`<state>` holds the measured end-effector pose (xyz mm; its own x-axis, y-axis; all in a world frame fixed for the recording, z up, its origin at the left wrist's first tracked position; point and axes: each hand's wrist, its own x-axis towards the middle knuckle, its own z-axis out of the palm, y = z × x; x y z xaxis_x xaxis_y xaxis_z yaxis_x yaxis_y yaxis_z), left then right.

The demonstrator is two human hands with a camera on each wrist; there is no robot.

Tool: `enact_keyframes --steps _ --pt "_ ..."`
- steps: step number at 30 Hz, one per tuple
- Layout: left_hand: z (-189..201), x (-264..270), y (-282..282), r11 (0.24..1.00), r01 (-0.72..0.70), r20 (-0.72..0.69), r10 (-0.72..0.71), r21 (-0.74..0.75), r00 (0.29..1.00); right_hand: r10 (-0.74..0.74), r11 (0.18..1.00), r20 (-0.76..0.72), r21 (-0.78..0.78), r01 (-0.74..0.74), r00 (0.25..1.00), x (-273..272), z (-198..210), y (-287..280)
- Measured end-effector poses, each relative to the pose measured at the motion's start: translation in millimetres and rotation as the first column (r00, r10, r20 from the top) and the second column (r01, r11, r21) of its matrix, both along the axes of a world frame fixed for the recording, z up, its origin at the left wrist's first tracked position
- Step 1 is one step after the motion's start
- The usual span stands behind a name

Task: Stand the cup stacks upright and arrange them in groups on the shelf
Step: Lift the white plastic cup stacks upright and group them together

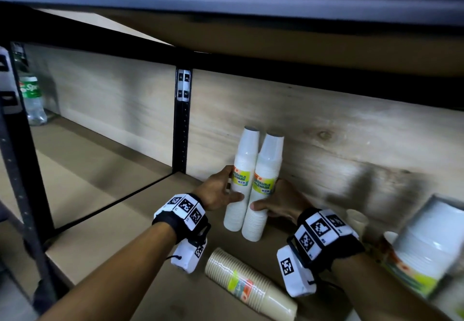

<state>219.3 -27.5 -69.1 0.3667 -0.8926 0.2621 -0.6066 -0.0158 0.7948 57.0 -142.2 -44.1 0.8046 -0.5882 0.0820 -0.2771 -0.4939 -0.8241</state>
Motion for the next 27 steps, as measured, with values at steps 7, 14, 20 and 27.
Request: enact_keyframes --steps 7,14,20,27 --pt "-2.3 -2.4 1.5 1.0 0.003 0.023 -0.003 0.011 1.0 -0.016 0.999 -0.019 -0.03 0.016 1.0 2.7 -5.7 -0.1" --pt "-5.6 -1.6 1.5 0.999 -0.013 -0.005 0.013 0.032 1.0 -0.068 0.997 -0.025 -0.028 0.068 0.997 7.4 -12.8 -0.8" --pt "-0.9 -2.9 4.2 0.993 -0.066 0.039 0.062 0.101 0.997 -0.084 0.995 -0.015 -0.058 0.083 0.996 2.5 -10.1 4.7" --pt "9.0 -4.6 25.8 0.934 -0.226 0.109 0.203 0.278 0.973 -0.054 0.992 -0.256 -0.12 0.024 0.965 -16.2 2.3 30.5"
